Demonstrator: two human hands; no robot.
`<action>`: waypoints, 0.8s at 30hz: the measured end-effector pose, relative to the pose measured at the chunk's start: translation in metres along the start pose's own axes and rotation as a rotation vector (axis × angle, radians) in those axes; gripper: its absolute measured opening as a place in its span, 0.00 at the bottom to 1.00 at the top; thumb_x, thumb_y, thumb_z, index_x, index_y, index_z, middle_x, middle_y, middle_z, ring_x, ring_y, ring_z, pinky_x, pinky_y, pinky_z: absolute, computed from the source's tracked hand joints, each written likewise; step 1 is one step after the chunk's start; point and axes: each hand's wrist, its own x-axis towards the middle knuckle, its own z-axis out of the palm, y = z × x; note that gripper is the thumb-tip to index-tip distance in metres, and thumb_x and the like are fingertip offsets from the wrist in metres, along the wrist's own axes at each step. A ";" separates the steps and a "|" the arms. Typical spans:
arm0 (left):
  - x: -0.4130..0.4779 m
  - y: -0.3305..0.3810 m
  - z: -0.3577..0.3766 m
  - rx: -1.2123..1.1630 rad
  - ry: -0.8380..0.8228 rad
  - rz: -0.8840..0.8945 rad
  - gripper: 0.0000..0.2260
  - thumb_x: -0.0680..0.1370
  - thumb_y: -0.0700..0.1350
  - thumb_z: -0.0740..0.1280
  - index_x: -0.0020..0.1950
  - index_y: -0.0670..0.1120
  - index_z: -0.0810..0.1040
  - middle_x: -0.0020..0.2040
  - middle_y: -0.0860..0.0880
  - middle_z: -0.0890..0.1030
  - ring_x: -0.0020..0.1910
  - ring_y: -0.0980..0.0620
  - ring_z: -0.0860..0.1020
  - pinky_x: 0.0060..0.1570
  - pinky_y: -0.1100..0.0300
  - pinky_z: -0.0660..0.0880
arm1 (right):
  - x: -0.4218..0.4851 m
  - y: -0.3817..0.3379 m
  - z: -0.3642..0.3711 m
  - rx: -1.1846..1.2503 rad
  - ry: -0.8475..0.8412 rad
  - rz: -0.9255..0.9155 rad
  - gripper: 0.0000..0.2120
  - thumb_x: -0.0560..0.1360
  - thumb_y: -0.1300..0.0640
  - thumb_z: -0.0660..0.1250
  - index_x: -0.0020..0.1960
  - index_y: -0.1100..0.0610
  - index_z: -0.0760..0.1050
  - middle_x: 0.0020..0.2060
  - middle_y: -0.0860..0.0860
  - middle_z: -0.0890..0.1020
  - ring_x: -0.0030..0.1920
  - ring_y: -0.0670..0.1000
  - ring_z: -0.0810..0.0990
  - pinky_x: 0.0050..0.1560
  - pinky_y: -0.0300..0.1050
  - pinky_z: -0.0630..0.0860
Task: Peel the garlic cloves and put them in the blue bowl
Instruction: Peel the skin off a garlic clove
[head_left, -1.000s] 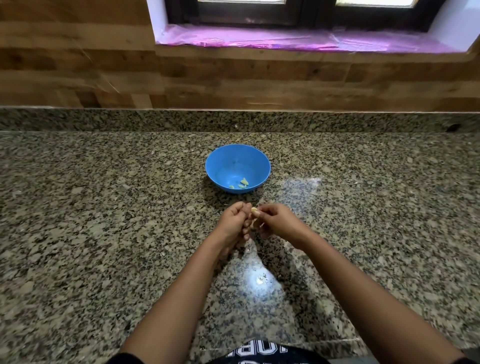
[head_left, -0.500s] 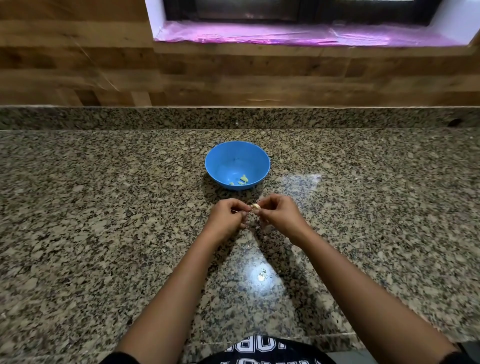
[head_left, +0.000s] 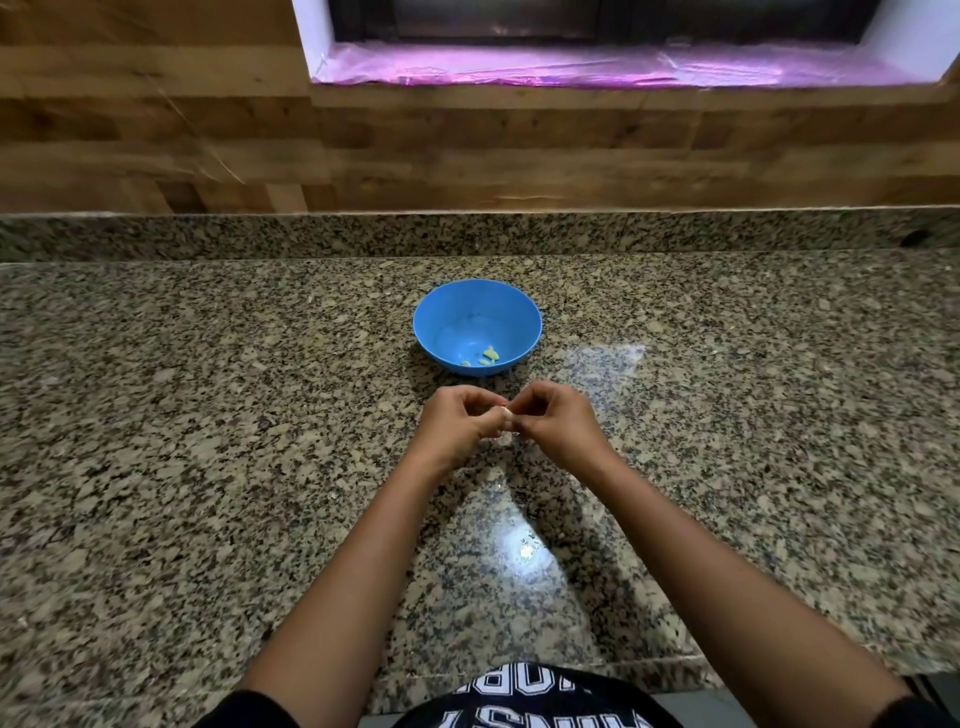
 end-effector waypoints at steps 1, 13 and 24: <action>0.000 0.000 0.000 -0.021 0.004 -0.012 0.03 0.74 0.36 0.69 0.46 0.42 0.80 0.38 0.47 0.82 0.35 0.54 0.80 0.36 0.62 0.77 | 0.000 -0.001 -0.001 0.026 -0.010 0.015 0.06 0.70 0.63 0.73 0.39 0.56 0.77 0.37 0.54 0.82 0.42 0.56 0.82 0.46 0.54 0.80; 0.000 -0.004 0.007 -0.286 0.081 -0.135 0.03 0.74 0.32 0.67 0.43 0.39 0.78 0.36 0.45 0.80 0.30 0.57 0.78 0.31 0.68 0.75 | -0.004 0.001 -0.002 0.255 -0.094 0.106 0.01 0.72 0.65 0.69 0.44 0.63 0.79 0.40 0.58 0.82 0.41 0.56 0.80 0.48 0.52 0.79; 0.000 -0.005 0.016 -0.513 0.113 -0.218 0.05 0.75 0.31 0.66 0.42 0.39 0.78 0.38 0.45 0.80 0.36 0.52 0.79 0.35 0.66 0.77 | -0.008 0.004 0.000 0.270 -0.052 0.076 0.03 0.73 0.63 0.69 0.44 0.63 0.77 0.40 0.59 0.82 0.39 0.53 0.80 0.47 0.49 0.80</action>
